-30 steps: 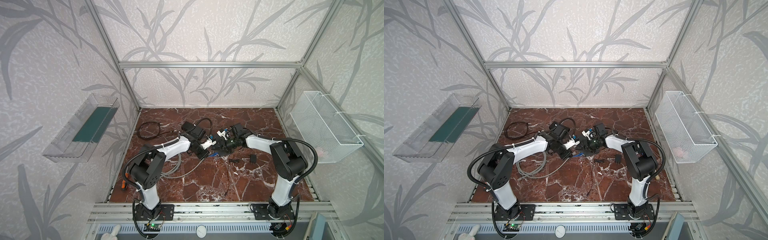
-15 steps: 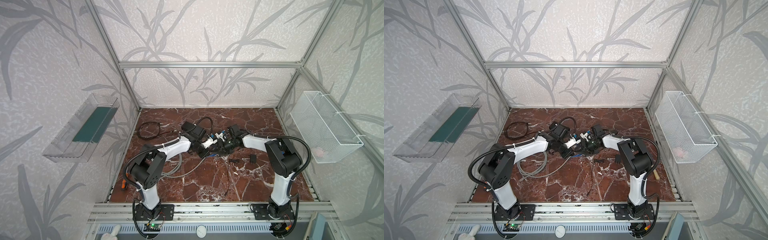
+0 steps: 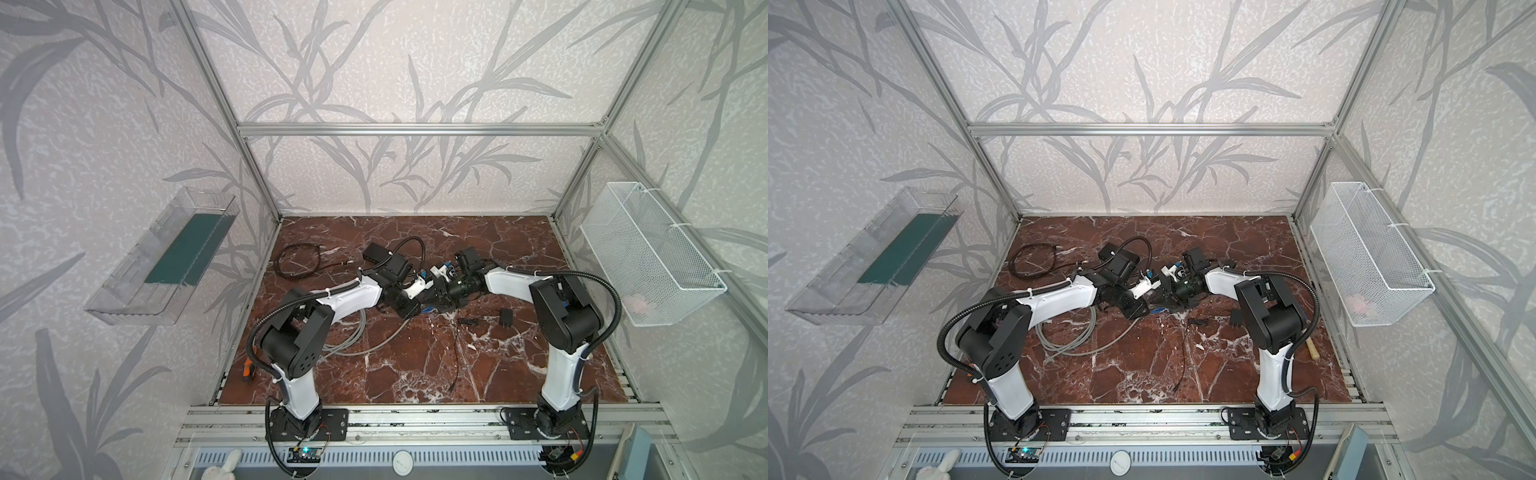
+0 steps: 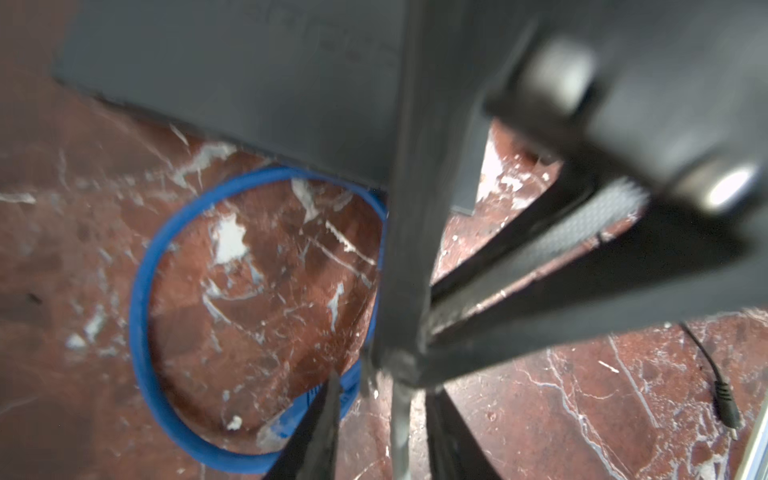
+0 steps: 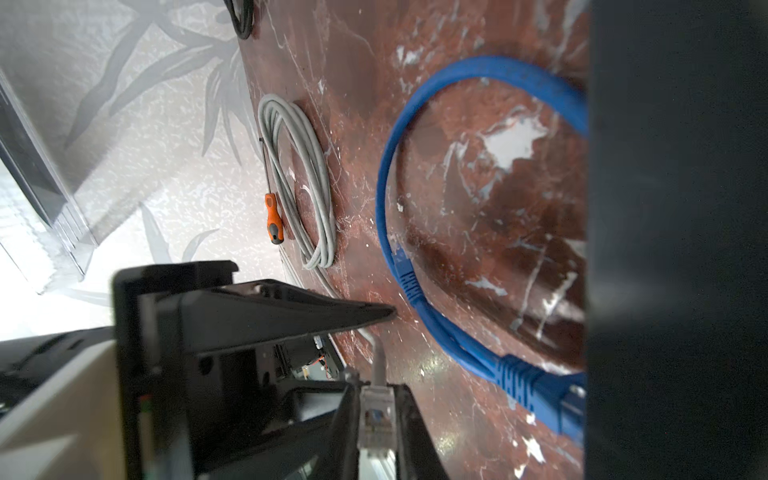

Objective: Insert the plug into the switch port
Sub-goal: 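Carry the grey plug to the switch with the left gripper while the right holds it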

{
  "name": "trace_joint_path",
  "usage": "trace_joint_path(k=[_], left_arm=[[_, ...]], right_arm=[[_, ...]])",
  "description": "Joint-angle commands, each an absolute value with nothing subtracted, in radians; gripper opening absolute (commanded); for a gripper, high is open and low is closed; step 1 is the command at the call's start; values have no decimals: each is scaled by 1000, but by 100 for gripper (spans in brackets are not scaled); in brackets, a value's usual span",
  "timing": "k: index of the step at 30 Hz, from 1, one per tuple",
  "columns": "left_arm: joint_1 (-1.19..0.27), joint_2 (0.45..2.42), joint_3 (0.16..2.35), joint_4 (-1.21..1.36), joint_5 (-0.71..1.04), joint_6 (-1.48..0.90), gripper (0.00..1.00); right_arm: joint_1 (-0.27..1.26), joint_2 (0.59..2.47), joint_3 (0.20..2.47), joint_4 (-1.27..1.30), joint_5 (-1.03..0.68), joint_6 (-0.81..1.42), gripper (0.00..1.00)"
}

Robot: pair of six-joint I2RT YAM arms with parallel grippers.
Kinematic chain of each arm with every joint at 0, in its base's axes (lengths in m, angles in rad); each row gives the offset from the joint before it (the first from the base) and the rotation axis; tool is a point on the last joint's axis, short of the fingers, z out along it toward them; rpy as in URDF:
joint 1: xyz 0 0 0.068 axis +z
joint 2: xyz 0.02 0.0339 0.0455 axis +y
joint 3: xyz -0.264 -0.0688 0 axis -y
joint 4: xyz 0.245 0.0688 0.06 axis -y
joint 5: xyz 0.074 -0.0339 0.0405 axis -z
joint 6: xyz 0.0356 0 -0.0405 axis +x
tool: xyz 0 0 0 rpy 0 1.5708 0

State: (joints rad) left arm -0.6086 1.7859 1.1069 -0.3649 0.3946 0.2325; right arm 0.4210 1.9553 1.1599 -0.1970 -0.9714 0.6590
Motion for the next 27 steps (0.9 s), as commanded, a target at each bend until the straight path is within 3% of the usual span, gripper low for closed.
trace_joint_path(k=[1,10,18,23,27], left_arm=[[-614,1739,1065,-323,376,223,40],[-636,1703,983,-118,327,179,40],[-642,1705,964,-59,326,184,33],[-642,1719,977,-41,360,197,14],[-623,1721,987,-79,438,215,8]], right_arm=[[410,1945,1192,-231,-953,733,16],[406,1960,1209,-315,-946,780,16],[406,1977,1237,-316,-952,816,16],[406,1974,1243,-333,-947,811,17],[384,1948,1227,-300,-940,811,29]])
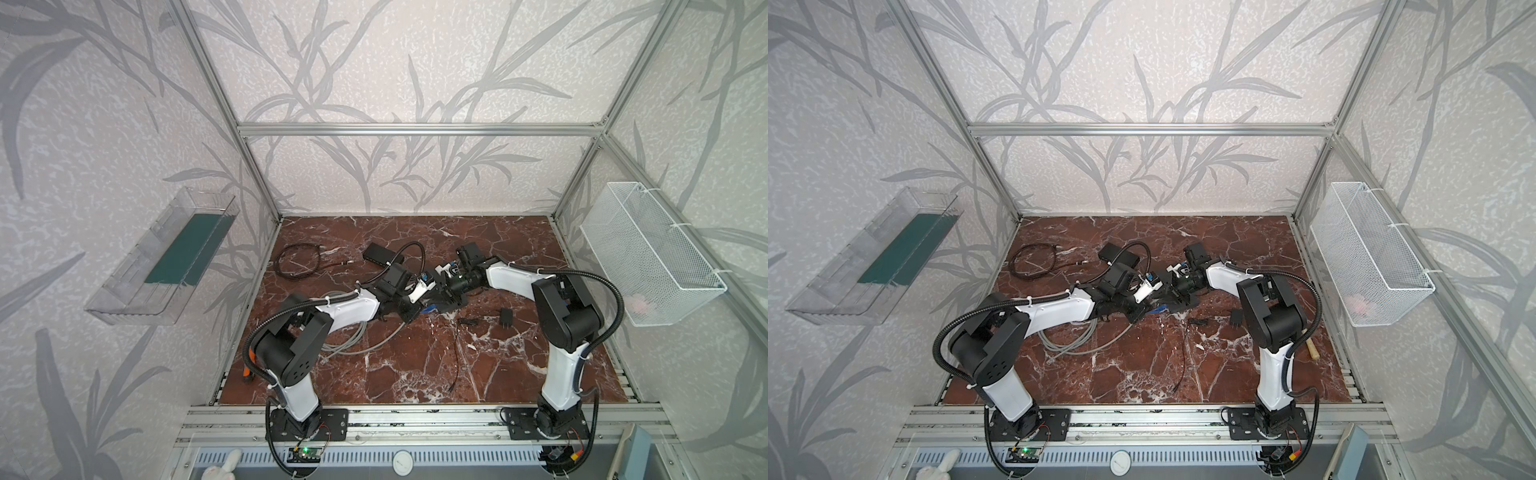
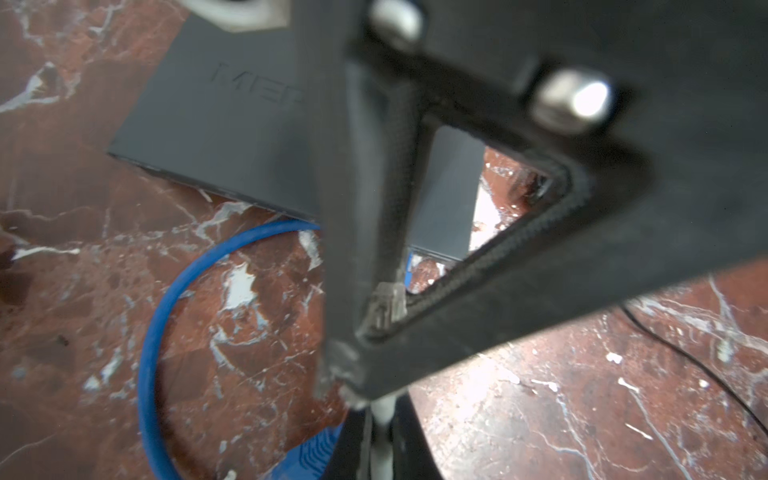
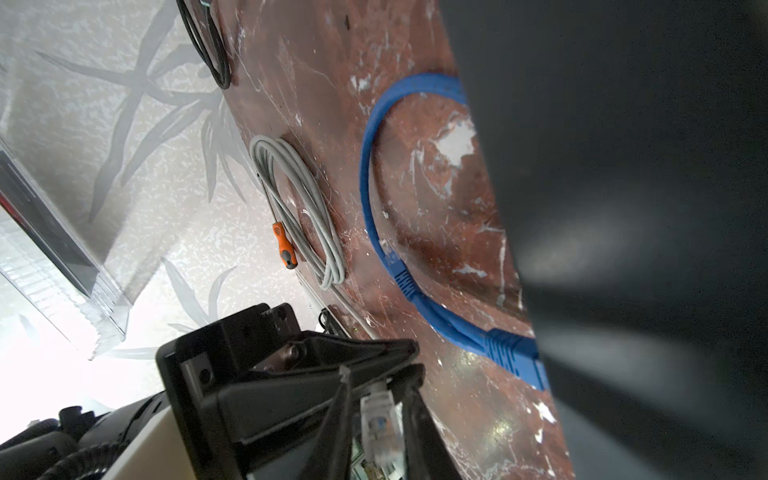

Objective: Insert the plug into the switch port

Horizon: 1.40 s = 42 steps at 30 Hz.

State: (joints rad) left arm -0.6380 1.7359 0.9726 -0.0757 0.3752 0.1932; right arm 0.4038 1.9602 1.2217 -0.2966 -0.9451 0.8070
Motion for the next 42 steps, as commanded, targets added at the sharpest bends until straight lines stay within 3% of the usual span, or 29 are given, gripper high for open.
trace_joint_path(k=[1,6,14,20,26,42], left_arm=[[-617,1721,989,-98,472,217,8],[-603,1729,995,-142,574,222,7],[-564,1768,1023,-192,723,204,6],[-544,1789,1048,-231,763,209,6],[-532,1804,1061,-234,789,209,6],[-532,1821,1081,-267,822,221,5]], right_arm=[[369,1937,1218,-287,-936,814,31],[309,1904,1208,-298,-968,746,39],[311,1887,1197,-318,-1067,421,36],[314,1851,1135,-221,-1147,350,36],[340,1869,1165,-384,-1125,178,36],[385,1941,1161,-295,-1061,203,34]])
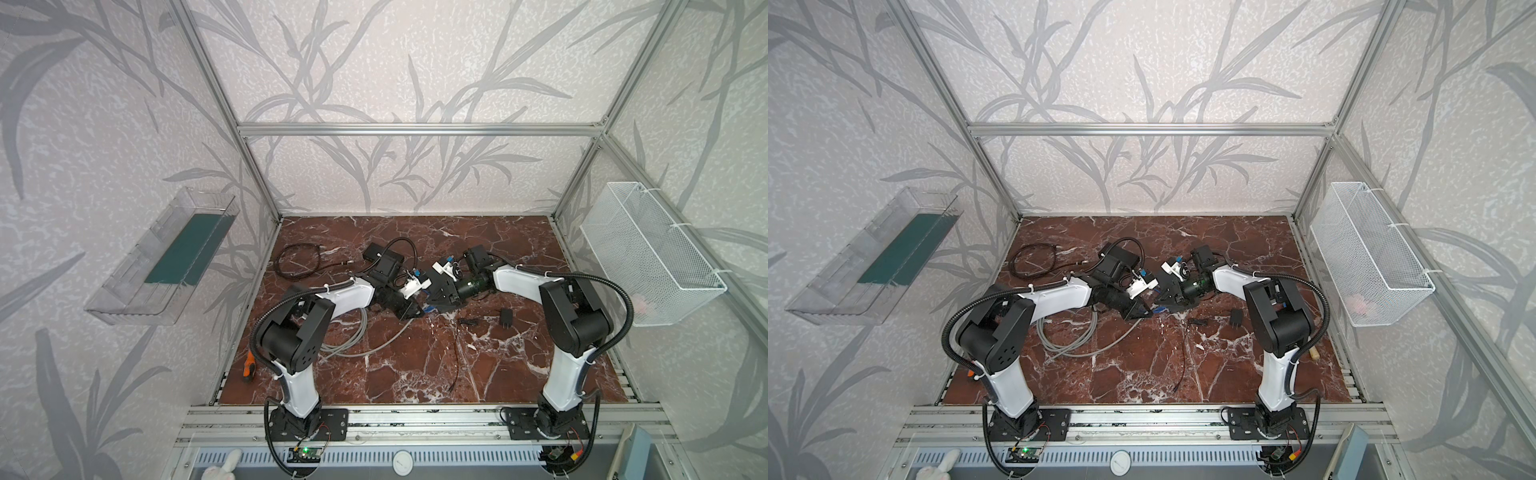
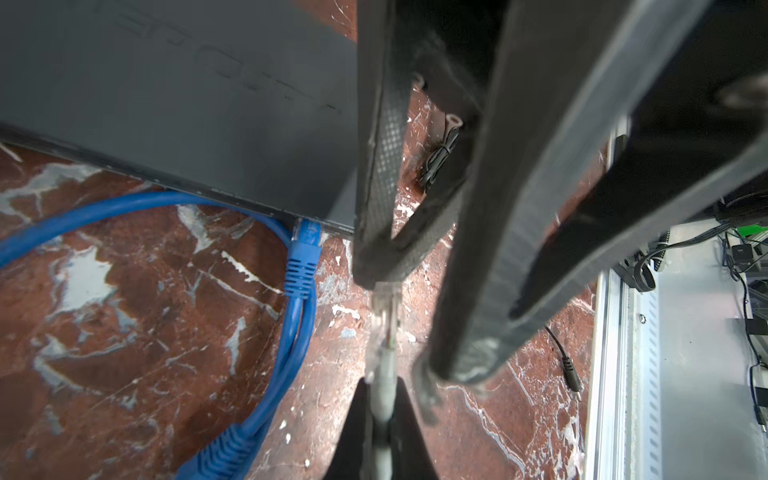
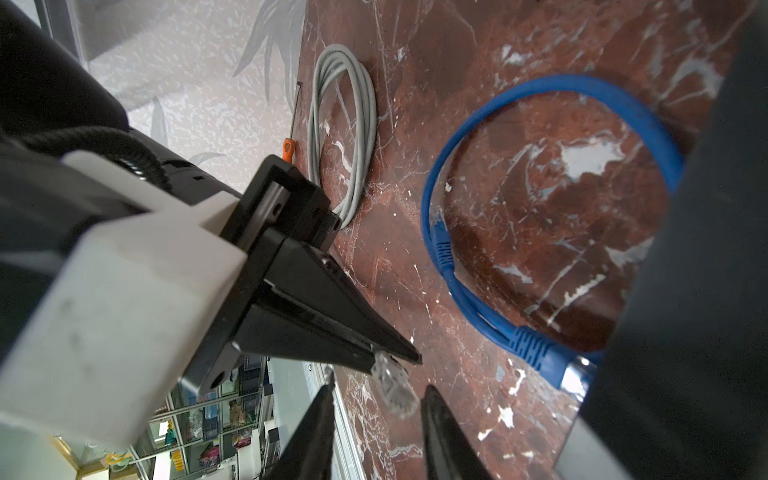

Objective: Insert the plug into the switch port

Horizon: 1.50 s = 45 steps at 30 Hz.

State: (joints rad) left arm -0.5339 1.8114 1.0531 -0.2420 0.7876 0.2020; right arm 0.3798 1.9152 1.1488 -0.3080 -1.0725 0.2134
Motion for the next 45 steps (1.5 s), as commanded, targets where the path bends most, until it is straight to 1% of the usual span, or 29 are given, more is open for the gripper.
trace_joint_path(k=[1,14,16,19,24,27,29,33,38,45], left_arm=[[-532,1821,1082,-269,821,221,5],[-531,1823,1088,-283,806,226,5],[-531,1822,1087,-280,773,218,10],[-532,1812,1082,-265,707,205,16],[-539,1784,1058,-225,605,196,23],[-553,1758,1035,-185,576,193,24],[-562,1747,1023,-158,561,190,24],[-581,1742,1021,-141,521,196,24],[-595,1748,1021,-143,500,218,22],[-597,1746,1009,-140,462,230,8]], right_arm=[[385,1947,1166,-293,-1064,203,33],[386,1958,1172,-305,-1097,198,15],[386,1958,1169,-315,-1099,220,13],[385,1957,1159,-321,-1091,298,10],[385,1977,1161,-302,-1086,519,10],[385,1992,1167,-284,-1076,628,10],[387,1998,1169,-270,-1077,698,10],[389,2007,1192,-304,-1057,730,10],[391,2013,1192,-281,-1065,792,10],[394,2015,1207,-306,-1061,806,10]])
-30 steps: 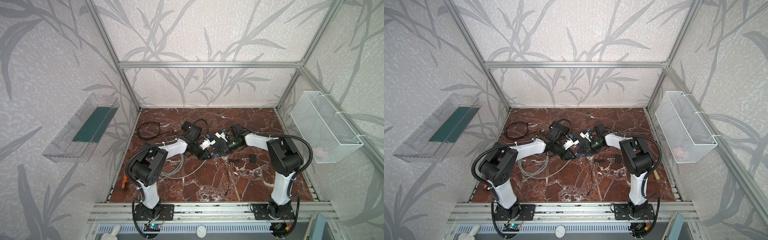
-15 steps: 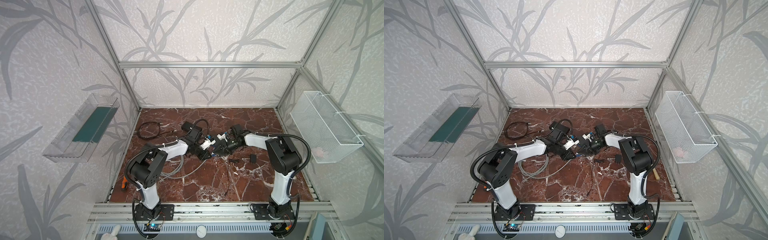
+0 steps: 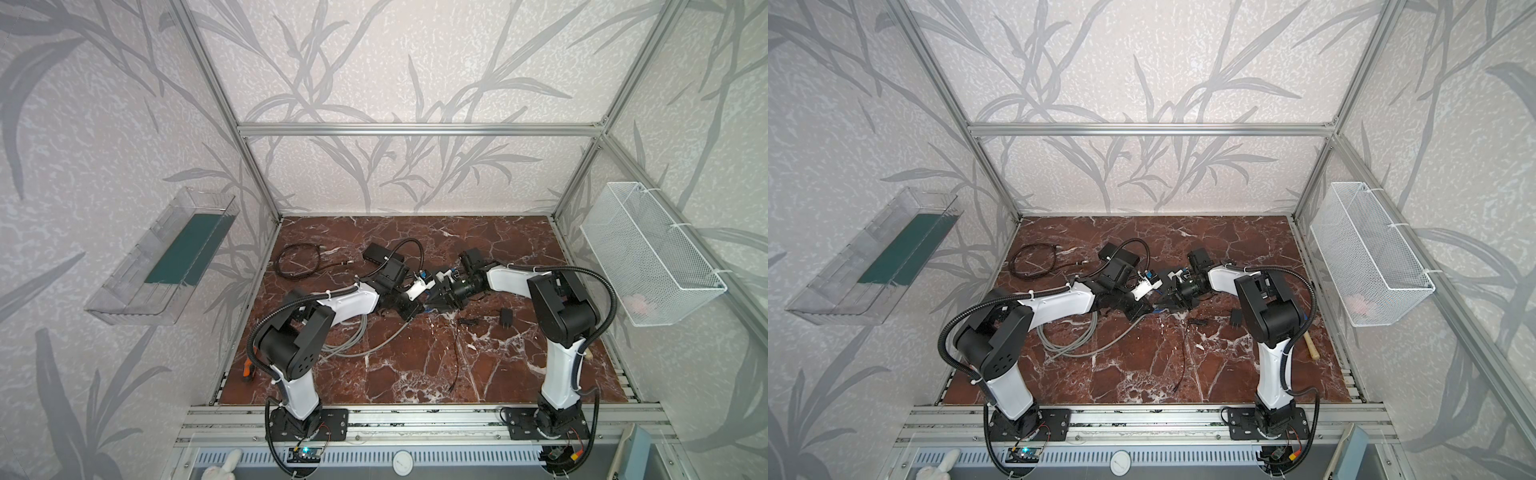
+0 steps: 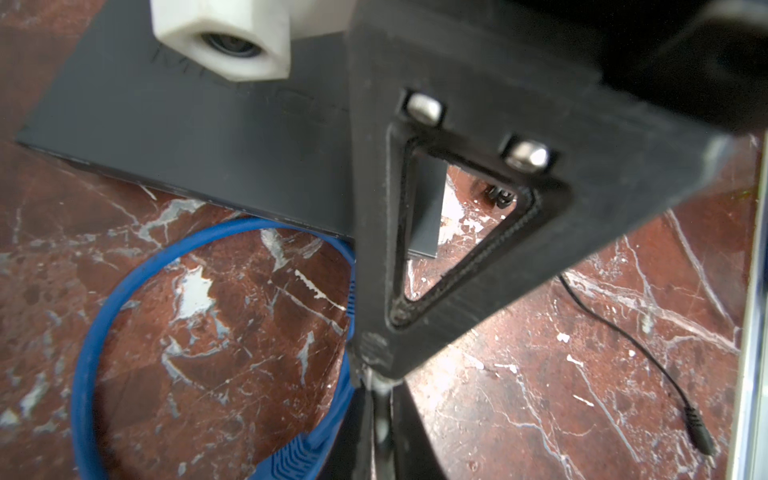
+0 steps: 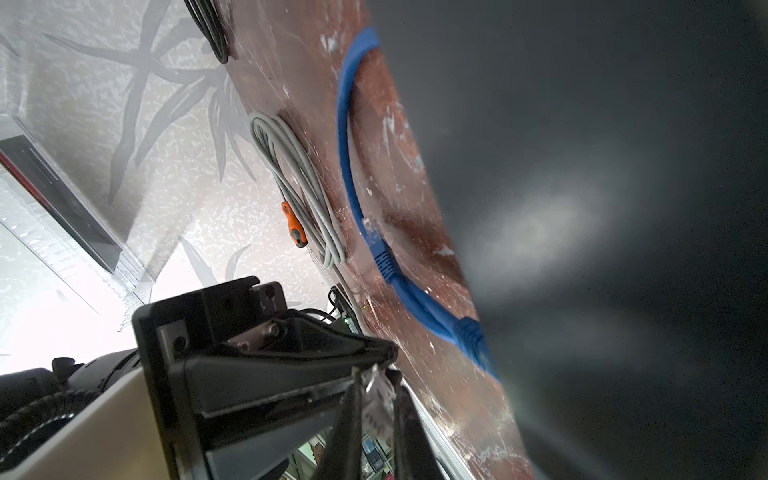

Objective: Insert the plug into the switch port

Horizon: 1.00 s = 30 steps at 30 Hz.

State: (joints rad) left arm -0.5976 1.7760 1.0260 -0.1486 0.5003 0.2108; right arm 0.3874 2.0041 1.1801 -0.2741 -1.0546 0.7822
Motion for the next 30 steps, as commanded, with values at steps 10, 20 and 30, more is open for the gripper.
trace_joint_path(k=[10,20,30], left_arm=[[-557,1755,1058,-265,550,294,4],[-491,1816,1196,-471,663,374,4],[-402,1966,1440,-726,682,511,4]], right_arm=[[318,1994,1317,-448,-1009,665,34],[268,1997,1396,-632,-815,463,38],[269,1984,1455,-653,-548,309,51]])
